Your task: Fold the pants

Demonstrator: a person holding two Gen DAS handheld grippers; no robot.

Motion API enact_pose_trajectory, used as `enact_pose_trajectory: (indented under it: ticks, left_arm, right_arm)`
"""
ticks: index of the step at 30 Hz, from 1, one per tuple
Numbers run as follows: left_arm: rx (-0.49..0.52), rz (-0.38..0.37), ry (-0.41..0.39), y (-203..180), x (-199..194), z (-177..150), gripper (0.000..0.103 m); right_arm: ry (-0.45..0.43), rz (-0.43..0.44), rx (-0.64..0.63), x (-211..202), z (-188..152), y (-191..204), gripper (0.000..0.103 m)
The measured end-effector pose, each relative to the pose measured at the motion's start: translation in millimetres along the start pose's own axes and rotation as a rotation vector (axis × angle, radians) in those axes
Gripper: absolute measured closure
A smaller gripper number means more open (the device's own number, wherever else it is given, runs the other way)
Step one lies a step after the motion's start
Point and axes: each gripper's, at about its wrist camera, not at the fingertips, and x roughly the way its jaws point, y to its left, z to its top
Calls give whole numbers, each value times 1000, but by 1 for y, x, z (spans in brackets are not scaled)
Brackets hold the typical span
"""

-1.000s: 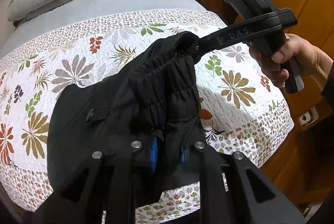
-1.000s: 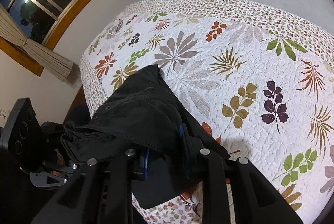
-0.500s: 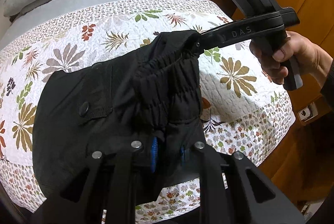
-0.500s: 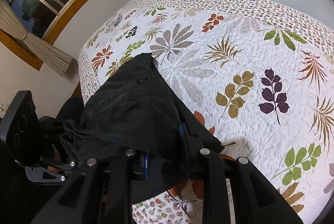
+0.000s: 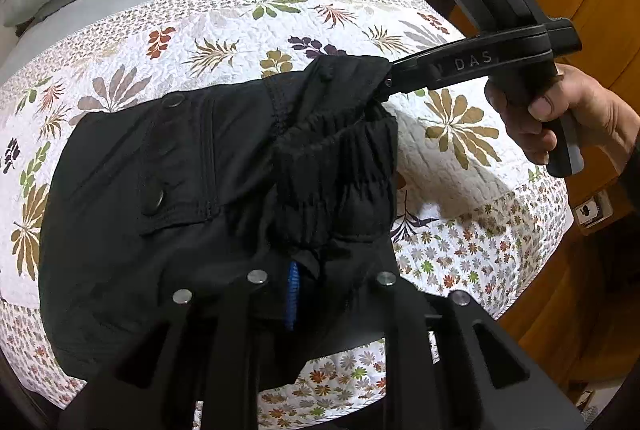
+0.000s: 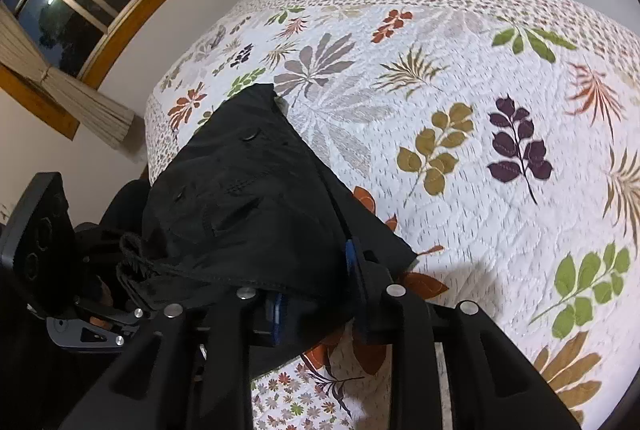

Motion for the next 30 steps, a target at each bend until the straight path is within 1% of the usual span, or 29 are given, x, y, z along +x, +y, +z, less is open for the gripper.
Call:
enact_pose_trajectory:
  ticks: [4,7,11,13,15,19,20,21,24,26,28,30]
  left_arm:
    - [-1,0,9,0,5,-3,79]
    - [-6,-3,14,0,7,-6,76]
    - [-8,-9,19,1,7,-8,74]
    - [-14,-16,22,2,7,-8,72]
    - [-17,-25,30,2,9,-9,63]
    - [-28,-79,27,4,9,-11,53]
    - [-32,-95,25,5,9,-12,48]
    - [-38,-117,22,6,8,-12,41]
    - [-74,-207,-7,15,-4,-15,27]
    - [-95,-235,-22,21,-11,-16,24]
    - [-109,-267,-55,30,-24,-18,21]
    - [-118,-284,-83,40,-35,-20,20]
  right_arm:
    - [-38,14,53,0,-10,-10,63]
    - [-67,19,98,-1,-19,-16,58]
    - [-126,27,171,-7,-32,-22,57]
    - [-154,14,208,-10,-40,-24,57]
    - [-183,15,245,-14,-48,-27,57]
    - [-255,1,349,-22,-65,-31,57]
    - [-266,5,365,-24,-69,-31,57]
    - [-283,6,382,-27,-73,-31,57]
    - [-353,18,459,-39,-85,-29,57]
    - [-411,27,491,-49,-91,-25,57]
    - [-455,55,494,-54,-91,-15,57]
    - [-471,83,472,-53,-85,-4,57]
